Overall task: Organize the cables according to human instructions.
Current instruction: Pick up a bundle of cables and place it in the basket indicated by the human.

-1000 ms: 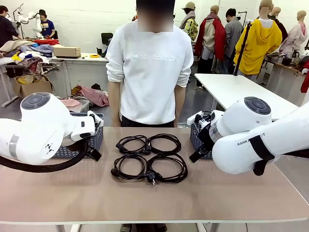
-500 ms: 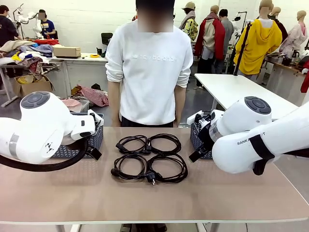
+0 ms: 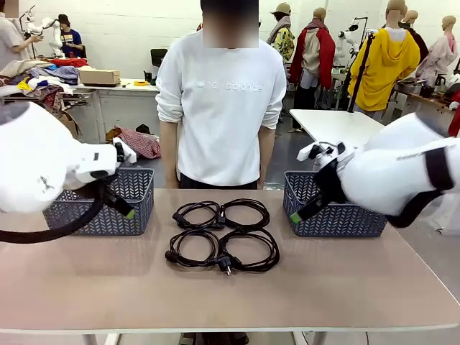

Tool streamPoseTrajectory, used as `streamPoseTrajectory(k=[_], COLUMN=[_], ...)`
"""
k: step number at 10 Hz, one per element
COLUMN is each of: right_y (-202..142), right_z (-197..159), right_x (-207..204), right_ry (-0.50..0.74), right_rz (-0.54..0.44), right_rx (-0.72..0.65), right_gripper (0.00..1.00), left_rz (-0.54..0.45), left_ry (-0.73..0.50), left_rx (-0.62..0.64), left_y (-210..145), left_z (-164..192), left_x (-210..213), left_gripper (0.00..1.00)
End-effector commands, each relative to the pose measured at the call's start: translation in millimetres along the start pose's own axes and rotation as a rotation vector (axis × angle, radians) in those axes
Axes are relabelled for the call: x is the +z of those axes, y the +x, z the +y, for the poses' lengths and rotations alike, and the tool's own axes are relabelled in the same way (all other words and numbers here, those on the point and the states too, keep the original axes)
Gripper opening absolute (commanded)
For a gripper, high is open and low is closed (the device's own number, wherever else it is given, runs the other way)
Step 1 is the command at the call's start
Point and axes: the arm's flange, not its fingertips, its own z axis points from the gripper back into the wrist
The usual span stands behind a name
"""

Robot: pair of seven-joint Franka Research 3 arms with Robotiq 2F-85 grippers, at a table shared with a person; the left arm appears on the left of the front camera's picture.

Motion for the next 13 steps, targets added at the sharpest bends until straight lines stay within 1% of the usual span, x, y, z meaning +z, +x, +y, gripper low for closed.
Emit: streamPoseTrajectory(k=[1,3,5,8,11,12,13], right_y=[-2,-5,-11,-17,-21,-20,-18], right_z=[-27,-40,-53,-61,-65,-63,-60], right_x=[15,30,42,56,65,66,67], right_ry=[0.048,0.101,0.132,0.204,0.202,0.204,0.202], right_rz=[-0.023,-0.065,-0.101,-0.151,-0.170,-0.177,-0.174], right_rx=[0.032,0.048,0.038,0.085,0.093,0.114,0.127], right_gripper=[1.00,1.00,1.00,1.00,1.00,1.00,1.00], left_rz=[-0.033,-0.069,-0.120,-0.142,-0.179,-0.176,-0.157], left_ry=[-0.093,-0.137,-0.196,-0.251,-0.239,-0.229,-0.229], left_rx=[-0.027,-0.038,-0.042,-0.051,-0.021,-0.012,-0.022], left_y=[-5,-9,-22,-31,-43,-44,-40], left_z=[28,46,63,87,105,108,98], left_x=[22,40,62,80,93,94,93], left_gripper=[1.00,1.00,1.00,1.00,1.00,1.00,1.00])
